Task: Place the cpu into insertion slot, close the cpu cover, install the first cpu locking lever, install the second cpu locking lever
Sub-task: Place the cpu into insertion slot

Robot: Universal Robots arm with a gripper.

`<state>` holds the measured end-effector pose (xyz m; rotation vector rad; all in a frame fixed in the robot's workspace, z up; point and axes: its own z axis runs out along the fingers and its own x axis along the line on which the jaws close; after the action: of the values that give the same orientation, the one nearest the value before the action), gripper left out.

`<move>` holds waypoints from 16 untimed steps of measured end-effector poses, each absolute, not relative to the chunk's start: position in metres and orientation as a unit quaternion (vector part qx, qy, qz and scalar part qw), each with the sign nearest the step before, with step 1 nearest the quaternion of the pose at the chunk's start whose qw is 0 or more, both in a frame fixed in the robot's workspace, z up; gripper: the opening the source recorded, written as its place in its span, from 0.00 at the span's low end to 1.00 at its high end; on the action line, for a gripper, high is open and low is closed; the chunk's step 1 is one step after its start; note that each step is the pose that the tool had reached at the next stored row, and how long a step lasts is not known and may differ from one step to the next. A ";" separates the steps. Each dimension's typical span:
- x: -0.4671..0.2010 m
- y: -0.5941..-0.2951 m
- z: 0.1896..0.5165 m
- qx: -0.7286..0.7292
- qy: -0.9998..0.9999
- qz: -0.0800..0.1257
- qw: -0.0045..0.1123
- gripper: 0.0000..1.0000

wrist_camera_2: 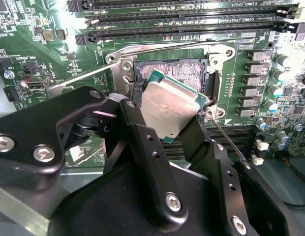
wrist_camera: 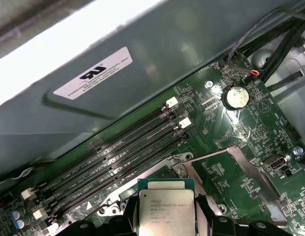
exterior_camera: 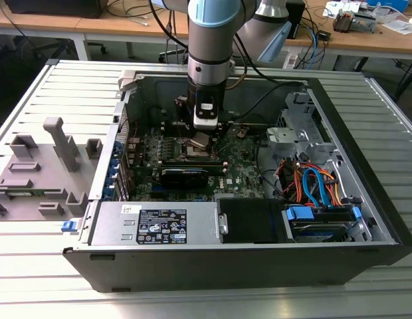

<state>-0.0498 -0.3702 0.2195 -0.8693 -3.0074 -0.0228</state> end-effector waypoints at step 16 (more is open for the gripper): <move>-0.050 -0.370 0.220 -0.285 -0.958 -0.007 0.005 0.55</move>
<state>-0.0498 -0.3702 0.2195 -0.8931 -3.0006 -0.0229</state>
